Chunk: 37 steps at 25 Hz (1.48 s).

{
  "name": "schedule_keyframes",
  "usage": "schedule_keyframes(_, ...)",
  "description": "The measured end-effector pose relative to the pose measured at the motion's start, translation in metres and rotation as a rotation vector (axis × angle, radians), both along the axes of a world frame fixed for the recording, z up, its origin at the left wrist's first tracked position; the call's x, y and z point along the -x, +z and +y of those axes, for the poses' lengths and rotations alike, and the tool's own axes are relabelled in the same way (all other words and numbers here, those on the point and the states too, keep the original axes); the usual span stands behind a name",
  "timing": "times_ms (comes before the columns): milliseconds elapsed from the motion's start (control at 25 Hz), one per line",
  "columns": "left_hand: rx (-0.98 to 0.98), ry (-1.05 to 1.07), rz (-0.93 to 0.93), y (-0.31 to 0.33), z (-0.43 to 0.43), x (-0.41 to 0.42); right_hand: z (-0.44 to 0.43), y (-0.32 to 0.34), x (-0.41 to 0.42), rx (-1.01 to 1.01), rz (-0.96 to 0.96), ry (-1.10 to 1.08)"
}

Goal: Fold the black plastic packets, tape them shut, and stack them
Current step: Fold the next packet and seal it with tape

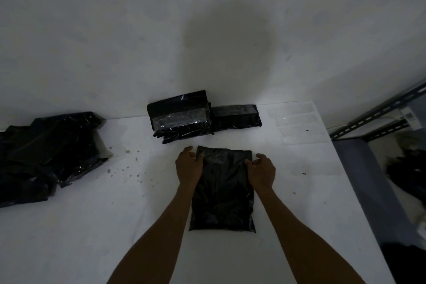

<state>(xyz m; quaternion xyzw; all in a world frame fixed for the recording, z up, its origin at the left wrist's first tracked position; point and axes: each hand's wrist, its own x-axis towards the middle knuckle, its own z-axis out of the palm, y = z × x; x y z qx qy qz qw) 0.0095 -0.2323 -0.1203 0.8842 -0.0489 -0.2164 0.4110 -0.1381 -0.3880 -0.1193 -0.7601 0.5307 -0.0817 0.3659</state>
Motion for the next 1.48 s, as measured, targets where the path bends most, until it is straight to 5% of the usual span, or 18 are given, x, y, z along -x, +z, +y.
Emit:
schedule_keyframes(280, 0.147, 0.021, -0.014, 0.000, 0.011, -0.009, -0.006, 0.009, -0.001, -0.020, -0.100, -0.079)
schedule_keyframes(520, 0.388, -0.035, 0.181, 0.010, 0.034, 0.003, -0.003, 0.018, 0.039, -0.361, 0.001, 0.008)
schedule_keyframes(720, 0.273, -0.036, 0.240, 0.007, 0.055, 0.019, 0.010, 0.011, 0.059, -0.156, 0.000, 0.057)
schedule_keyframes(960, 0.017, -0.100, 0.178, 0.007, 0.081, 0.065, 0.041, 0.008, 0.077, -0.240, 0.133, -0.034)
schedule_keyframes(1320, -0.155, -0.020, 0.100, 0.015, 0.065, 0.095, 0.059, 0.015, 0.077, -0.204, -0.031, -0.142)
schedule_keyframes(1480, -0.266, -0.084, -0.134, 0.015, 0.058, 0.110, 0.064, 0.016, 0.072, 0.202, -0.009, 0.030)
